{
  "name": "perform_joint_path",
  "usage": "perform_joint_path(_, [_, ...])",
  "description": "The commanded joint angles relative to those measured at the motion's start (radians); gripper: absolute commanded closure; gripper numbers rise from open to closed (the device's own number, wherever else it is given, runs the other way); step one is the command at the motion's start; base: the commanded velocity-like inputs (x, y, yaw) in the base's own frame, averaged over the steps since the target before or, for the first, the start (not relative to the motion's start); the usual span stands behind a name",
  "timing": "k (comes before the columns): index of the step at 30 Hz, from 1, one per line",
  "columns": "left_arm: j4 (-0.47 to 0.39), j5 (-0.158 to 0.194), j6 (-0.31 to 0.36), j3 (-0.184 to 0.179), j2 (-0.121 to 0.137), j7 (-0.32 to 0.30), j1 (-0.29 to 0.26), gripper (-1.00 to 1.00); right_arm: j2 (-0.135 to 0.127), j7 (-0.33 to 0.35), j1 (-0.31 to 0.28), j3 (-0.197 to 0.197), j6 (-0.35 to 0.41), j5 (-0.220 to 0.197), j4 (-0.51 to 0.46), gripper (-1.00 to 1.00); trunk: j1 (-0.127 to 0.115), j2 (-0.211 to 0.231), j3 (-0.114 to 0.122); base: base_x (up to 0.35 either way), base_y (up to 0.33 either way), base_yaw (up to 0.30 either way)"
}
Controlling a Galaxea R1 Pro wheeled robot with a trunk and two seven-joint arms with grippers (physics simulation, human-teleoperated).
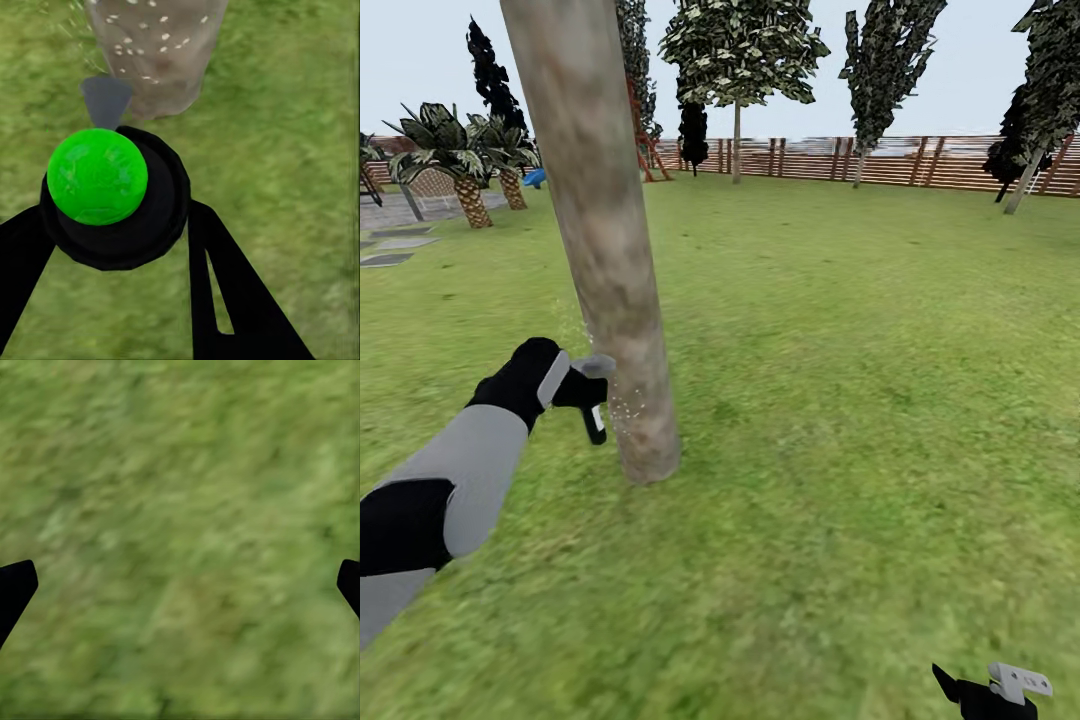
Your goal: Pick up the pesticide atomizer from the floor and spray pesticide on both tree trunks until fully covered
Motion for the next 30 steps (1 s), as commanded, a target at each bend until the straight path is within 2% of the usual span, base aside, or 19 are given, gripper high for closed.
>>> perform_joint_path(1, [0.003,-0.001,0.004,0.000,-0.001,0.001,-0.042,1.00,0.000,0.000,0.000,0.000,0.000,0.000,0.000,-1.00,0.000,0.000,0.000,0.000,0.000,0.000])
perform_joint_path(3, [0.013,-0.001,0.007,0.000,-0.001,0.001,-0.086,1.00,0.000,0.000,0.000,0.000,0.000,0.000,0.000,-1.00,0.000,0.000,0.000,0.000,0.000,0.000])
perform_joint_path(5, [0.057,-0.001,0.007,0.000,-0.001,0.001,-0.118,1.00,0.000,0.000,0.000,0.000,0.000,0.000,0.000,-1.00,0.000,0.000,0.000,0.000,0.000,0.000])
perform_joint_path(7, [0.098,-0.002,0.007,0.002,0.000,0.001,-0.118,1.00,0.000,0.000,0.000,0.000,0.000,0.000,0.000,-1.00,0.000,0.000,0.000,0.000,0.000,0.000])
perform_joint_path(9, [0.104,-0.003,0.006,0.003,0.000,0.001,-0.113,1.00,0.000,0.000,0.000,0.000,0.000,0.000,0.000,-1.00,0.000,0.000,0.000,0.000,0.000,0.000])
perform_joint_path(10, [0.107,-0.002,0.005,0.003,0.000,0.000,-0.101,1.00,0.000,0.000,0.000,0.000,0.000,0.000,0.000,-1.00,0.000,0.000,0.000,0.000,0.000,0.000])
perform_joint_path(13, [0.103,-0.002,-0.004,0.001,0.000,-0.006,0.004,1.00,0.000,0.000,0.000,0.000,0.000,0.000,0.000,-1.00,0.000,0.000,0.000,0.000,0.000,0.000])
perform_joint_path(16, [0.099,0.001,-0.007,0.001,-0.002,-0.013,0.070,1.00,0.000,0.000,0.000,0.001,0.000,0.000,0.000,-1.00,0.000,0.000,0.000,0.000,0.000,0.000])
perform_joint_path(20, [0.091,0.001,-0.008,0.002,-0.013,-0.015,0.092,1.00,0.000,0.000,0.000,0.002,0.000,0.000,0.000,-1.00,0.000,0.000,0.000,0.000,0.000,0.000])
perform_joint_path(25, [0.038,0.007,0.001,0.001,-0.043,-0.015,0.075,1.00,0.000,0.000,0.000,0.000,0.000,0.000,0.000,-1.00,0.000,0.000,0.000,0.000,0.000,0.000])
perform_joint_path(30, [0.030,0.016,0.008,0.002,-0.053,-0.014,-0.045,1.00,0.000,0.000,0.000,0.000,0.000,0.000,0.000,-1.00,0.000,0.000,0.000,0.000,0.000,0.000])
